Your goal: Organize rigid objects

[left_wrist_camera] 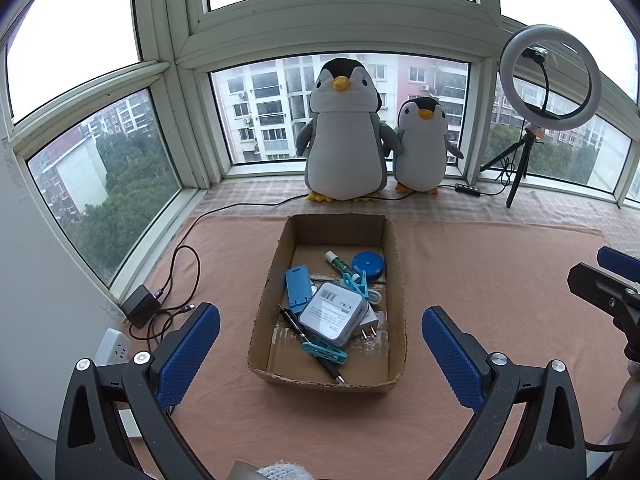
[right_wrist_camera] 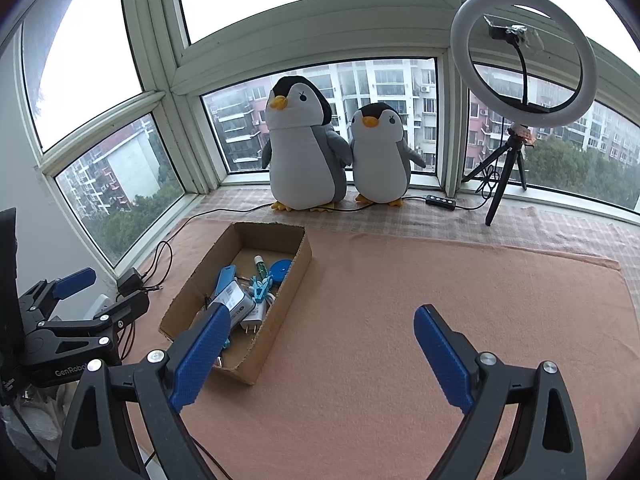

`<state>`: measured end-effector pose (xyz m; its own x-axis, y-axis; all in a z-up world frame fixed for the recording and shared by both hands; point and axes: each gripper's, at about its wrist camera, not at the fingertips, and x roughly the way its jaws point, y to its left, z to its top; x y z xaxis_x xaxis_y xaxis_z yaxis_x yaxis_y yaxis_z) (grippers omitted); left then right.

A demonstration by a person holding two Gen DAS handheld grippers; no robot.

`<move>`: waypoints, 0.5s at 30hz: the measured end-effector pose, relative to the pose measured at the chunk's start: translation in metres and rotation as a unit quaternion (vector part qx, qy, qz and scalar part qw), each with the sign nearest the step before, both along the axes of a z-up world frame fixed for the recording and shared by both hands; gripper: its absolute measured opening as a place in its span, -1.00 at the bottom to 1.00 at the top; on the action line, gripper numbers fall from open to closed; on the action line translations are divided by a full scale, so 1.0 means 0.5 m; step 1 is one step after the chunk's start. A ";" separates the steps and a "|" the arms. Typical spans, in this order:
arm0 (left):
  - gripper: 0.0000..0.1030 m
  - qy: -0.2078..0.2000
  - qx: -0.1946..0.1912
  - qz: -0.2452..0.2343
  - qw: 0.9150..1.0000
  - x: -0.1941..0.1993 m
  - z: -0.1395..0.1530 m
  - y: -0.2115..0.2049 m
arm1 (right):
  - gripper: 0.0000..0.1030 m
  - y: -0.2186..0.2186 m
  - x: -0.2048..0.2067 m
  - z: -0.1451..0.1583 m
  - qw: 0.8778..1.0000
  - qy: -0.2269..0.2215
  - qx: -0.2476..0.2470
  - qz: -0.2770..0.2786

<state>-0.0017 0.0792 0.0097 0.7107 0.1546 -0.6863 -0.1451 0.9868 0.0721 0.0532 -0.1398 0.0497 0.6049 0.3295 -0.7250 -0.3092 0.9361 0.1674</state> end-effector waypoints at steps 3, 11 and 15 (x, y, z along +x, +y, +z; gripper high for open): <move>0.99 0.000 -0.001 0.000 1.000 0.001 -0.001 -0.002 | 0.76 -0.001 0.001 -0.001 1.000 0.001 0.000 -0.001; 0.99 0.000 -0.001 0.001 1.000 0.002 -0.002 0.002 | 0.76 0.001 0.001 -0.003 1.000 0.004 0.001 -0.002; 0.99 0.002 0.000 0.000 1.000 0.002 -0.004 0.002 | 0.76 0.002 0.002 -0.006 1.000 0.008 0.002 -0.003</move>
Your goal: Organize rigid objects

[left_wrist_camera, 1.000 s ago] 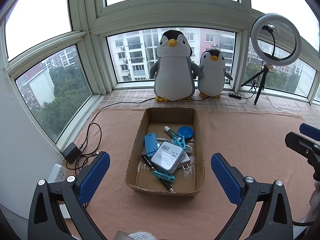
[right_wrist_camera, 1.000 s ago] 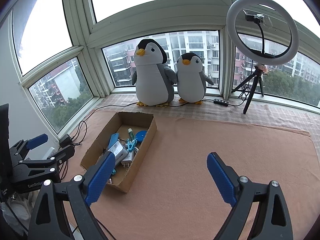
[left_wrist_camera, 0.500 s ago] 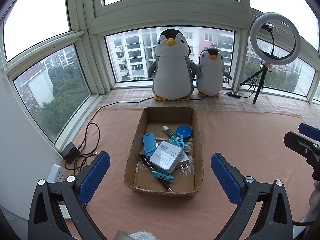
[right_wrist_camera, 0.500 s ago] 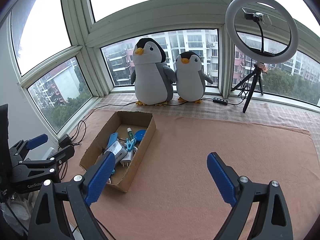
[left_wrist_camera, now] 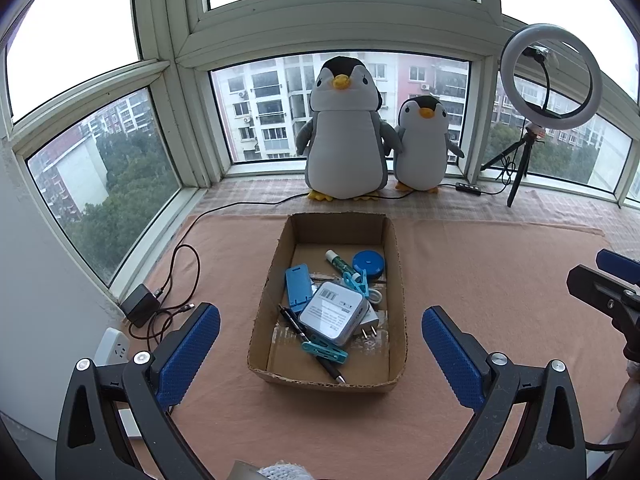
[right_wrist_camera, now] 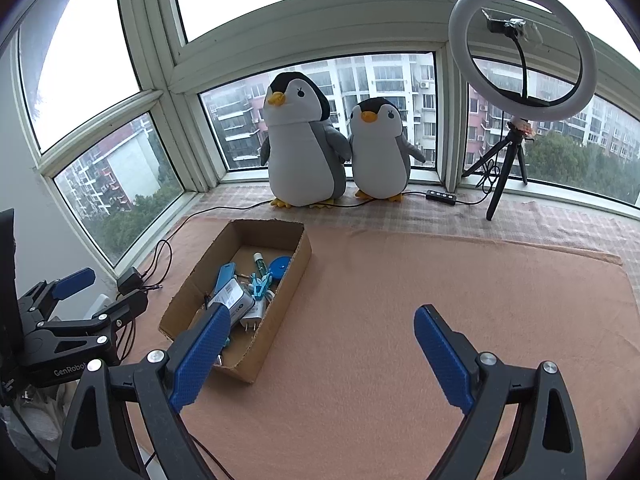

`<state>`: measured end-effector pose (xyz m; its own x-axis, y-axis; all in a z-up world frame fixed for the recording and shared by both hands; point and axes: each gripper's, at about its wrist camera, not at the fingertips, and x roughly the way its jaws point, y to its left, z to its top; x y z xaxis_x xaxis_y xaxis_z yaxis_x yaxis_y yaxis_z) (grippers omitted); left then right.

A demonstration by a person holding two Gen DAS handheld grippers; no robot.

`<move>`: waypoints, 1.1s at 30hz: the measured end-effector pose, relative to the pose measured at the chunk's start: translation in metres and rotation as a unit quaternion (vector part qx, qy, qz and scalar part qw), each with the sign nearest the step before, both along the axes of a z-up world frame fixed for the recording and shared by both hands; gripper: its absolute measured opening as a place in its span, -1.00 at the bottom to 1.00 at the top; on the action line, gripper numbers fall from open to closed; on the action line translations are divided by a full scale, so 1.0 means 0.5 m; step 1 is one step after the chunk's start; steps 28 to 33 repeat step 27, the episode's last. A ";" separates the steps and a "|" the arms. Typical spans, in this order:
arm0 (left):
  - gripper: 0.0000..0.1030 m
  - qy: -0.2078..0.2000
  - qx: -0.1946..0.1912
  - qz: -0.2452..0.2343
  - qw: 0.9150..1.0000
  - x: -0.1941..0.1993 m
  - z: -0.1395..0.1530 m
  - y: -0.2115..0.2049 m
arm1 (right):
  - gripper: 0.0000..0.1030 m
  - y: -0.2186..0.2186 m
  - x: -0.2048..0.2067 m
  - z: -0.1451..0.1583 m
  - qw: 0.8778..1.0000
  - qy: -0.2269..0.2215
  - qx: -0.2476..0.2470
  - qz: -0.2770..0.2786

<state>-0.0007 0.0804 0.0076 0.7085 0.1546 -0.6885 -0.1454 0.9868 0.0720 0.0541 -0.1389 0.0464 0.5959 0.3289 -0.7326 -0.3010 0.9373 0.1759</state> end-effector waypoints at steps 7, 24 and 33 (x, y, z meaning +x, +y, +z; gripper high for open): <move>0.99 0.001 0.000 -0.004 1.000 -0.001 0.000 -0.002 | 0.77 0.000 0.001 -0.002 1.000 0.002 0.000 -0.001; 0.99 0.004 -0.003 -0.008 1.000 0.002 -0.002 -0.005 | 0.77 -0.001 0.001 -0.008 1.000 0.007 -0.001 -0.003; 0.99 0.007 -0.005 -0.009 1.000 0.004 -0.004 -0.004 | 0.77 0.000 0.001 -0.009 1.000 0.008 -0.002 -0.003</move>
